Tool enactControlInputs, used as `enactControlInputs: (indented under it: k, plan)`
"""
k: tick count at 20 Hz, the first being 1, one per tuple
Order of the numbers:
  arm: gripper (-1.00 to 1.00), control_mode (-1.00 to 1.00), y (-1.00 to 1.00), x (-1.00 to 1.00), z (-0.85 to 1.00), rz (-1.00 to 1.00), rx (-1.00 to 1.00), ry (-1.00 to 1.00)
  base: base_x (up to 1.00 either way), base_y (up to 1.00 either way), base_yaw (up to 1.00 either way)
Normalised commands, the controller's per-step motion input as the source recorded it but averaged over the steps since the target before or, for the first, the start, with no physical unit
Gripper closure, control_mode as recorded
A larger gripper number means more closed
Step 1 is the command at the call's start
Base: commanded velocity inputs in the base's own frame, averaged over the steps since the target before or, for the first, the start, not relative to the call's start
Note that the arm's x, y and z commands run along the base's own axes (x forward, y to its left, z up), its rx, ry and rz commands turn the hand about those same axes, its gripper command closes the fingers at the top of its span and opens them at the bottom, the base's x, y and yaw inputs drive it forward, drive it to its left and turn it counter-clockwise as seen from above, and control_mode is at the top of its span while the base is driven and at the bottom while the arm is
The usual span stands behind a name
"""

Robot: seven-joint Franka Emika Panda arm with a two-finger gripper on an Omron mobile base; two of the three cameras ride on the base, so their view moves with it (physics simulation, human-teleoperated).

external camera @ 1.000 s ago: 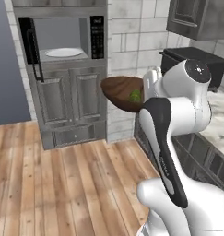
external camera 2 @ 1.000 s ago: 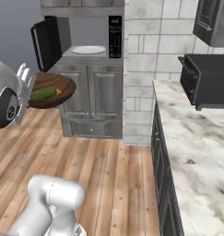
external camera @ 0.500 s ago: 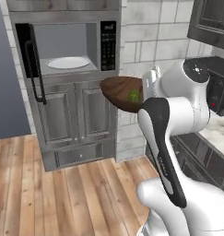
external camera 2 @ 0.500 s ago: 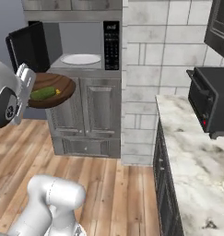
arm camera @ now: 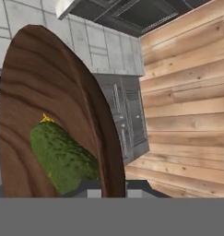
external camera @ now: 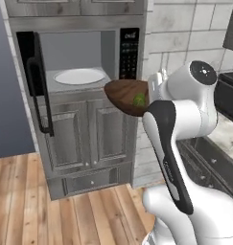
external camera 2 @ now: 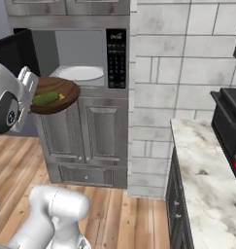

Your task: Pick the cucumber from the sink and place it in the bowl. Then pick the bowl and place it in the microwave. Then close the microwave door and press the start button.

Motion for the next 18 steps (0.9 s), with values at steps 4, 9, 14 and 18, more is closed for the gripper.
enactControlInputs:
  k: [4, 9, 14, 18]
  plan:
    - [1.00, 1.00, 0.00, 0.00, 0.00, 0.00, 0.00, 0.00, 0.61, 0.00, 0.11]
    - [1.00, 1.00, 0.00, 0.00, 0.00, 0.00, 0.00, 0.00, 0.30, 0.12, 0.13]
    - [1.00, 1.00, 0.00, 0.00, 0.00, 0.00, 0.00, 0.00, 0.55, 0.15, 0.10]
    - [1.00, 1.00, 0.00, 0.00, 0.00, 0.00, 0.00, 0.00, 0.65, 0.03, 0.08]
